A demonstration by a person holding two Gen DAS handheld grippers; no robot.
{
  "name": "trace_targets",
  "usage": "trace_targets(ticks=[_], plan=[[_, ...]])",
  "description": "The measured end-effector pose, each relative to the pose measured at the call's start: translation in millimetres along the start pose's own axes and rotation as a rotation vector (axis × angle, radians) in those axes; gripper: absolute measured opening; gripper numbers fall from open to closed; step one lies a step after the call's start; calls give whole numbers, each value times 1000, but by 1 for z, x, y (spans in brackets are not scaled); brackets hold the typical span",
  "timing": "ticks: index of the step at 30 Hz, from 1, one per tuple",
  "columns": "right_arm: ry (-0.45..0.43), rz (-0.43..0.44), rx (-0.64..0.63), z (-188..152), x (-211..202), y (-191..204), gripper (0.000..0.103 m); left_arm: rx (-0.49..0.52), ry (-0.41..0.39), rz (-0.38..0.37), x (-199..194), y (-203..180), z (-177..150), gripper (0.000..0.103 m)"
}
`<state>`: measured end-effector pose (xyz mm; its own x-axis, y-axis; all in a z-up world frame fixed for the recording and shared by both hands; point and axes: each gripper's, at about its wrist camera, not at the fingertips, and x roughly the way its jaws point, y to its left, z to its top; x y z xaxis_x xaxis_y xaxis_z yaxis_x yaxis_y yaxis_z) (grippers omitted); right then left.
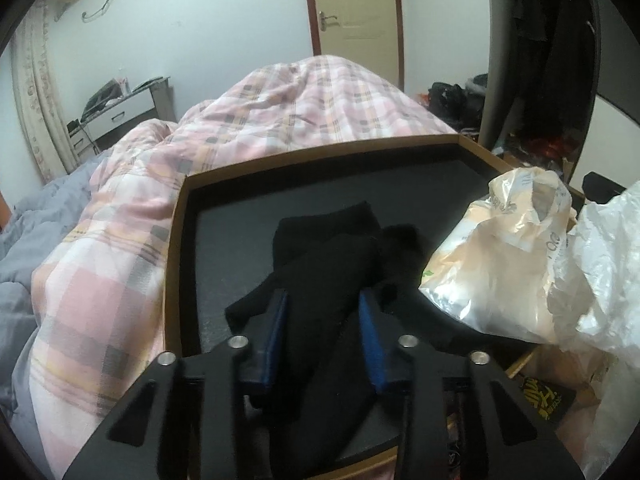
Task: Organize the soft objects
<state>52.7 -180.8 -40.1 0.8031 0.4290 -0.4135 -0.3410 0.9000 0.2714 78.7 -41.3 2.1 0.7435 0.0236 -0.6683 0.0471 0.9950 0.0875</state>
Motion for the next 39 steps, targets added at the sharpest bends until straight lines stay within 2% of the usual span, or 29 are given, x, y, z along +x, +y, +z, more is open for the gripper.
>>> trace_targets(ticks=[3,7,13,21,29,31,34,39], plan=[[2,1,1,0,0,0,103,-11,-50,-15,-15,2,-3,21],[-1,1,2,0,0,0,103,-27,-144,-25,-43,5,-7,20],[0,1,2,0,1,0,103,-124,-235,-68,-83,27,-11,20],[-3,6,8,0,0,-1,103,-187,-380,-87,-147,46,-45,20],[-2,4,6,0,-1,-1,103,-158,-472,-125,-211,42,-53,20],[-2,4,8,0,0,-2,103,-151,-475,-155,-223,42,-55,20],[-1,6,14,1,-1,-3,103,-136,-443,-225,-217,45,-56,20],[-2,6,13,1,0,-3,103,-157,-254,-247,-149,53,-60,20]])
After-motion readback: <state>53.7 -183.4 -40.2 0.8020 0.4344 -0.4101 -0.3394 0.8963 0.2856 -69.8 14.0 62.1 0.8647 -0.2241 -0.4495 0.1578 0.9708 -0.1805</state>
